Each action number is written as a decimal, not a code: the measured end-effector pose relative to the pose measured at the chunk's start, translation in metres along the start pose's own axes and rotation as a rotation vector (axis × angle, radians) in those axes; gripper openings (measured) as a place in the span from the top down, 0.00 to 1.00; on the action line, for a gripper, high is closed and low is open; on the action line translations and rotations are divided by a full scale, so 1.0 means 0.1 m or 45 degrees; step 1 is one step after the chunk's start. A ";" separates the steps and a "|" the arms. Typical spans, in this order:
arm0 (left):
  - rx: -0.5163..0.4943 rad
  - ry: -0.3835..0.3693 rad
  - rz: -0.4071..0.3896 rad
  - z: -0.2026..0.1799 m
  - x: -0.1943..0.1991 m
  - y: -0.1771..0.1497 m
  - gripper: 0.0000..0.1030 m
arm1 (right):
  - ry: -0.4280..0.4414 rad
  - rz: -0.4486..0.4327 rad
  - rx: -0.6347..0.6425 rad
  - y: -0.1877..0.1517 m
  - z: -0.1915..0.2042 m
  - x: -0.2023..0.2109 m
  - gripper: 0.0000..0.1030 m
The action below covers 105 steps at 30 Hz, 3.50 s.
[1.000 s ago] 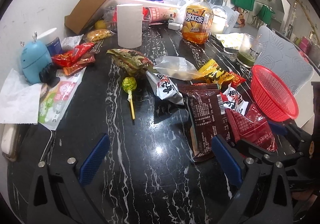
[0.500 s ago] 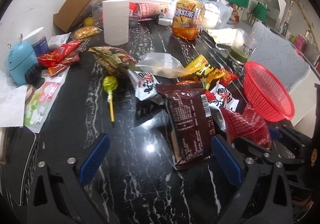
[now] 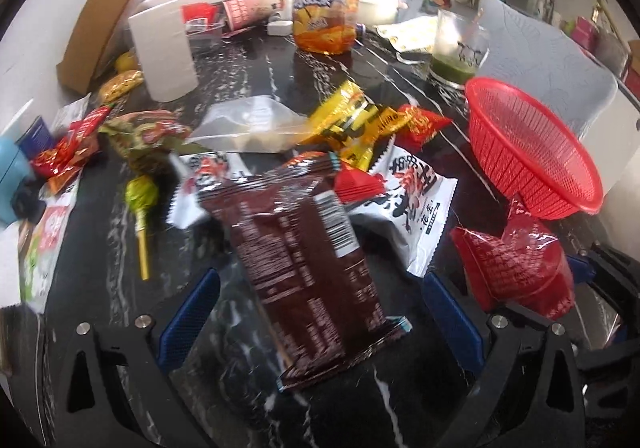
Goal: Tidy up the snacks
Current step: 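Grasp the dark brown chocolate bag with the left tool while the right tool grasps the large red bag, then carry both bags over the red basket and open both tools to drop them in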
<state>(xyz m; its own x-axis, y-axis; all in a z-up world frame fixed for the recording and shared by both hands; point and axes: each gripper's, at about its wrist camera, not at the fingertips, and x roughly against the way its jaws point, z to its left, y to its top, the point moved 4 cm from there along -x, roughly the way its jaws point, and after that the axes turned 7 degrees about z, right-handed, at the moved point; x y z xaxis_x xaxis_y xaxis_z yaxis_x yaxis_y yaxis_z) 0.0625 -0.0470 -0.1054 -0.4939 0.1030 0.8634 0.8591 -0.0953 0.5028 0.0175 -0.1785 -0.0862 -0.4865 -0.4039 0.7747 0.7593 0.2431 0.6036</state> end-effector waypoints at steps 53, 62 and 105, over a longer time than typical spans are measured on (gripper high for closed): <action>-0.060 -0.252 -0.378 0.03 1.29 0.16 0.51 | -0.003 -0.266 0.064 0.40 0.47 0.83 0.40; -0.209 -0.346 -0.409 -0.39 1.32 0.50 0.51 | -0.120 -0.341 -0.034 0.46 0.11 1.10 0.40; -0.461 -0.385 -0.098 -1.49 0.02 1.52 0.21 | -0.349 -0.213 -0.331 0.66 -1.45 0.70 0.33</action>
<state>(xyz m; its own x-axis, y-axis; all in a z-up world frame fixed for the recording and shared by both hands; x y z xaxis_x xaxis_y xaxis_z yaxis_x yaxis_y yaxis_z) 0.1725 -0.2085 -0.0212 -0.4472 0.4016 0.7992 0.6930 -0.4094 0.5935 0.0966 -0.3184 -0.0195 -0.6830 -0.1603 0.7127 0.7268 -0.0513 0.6850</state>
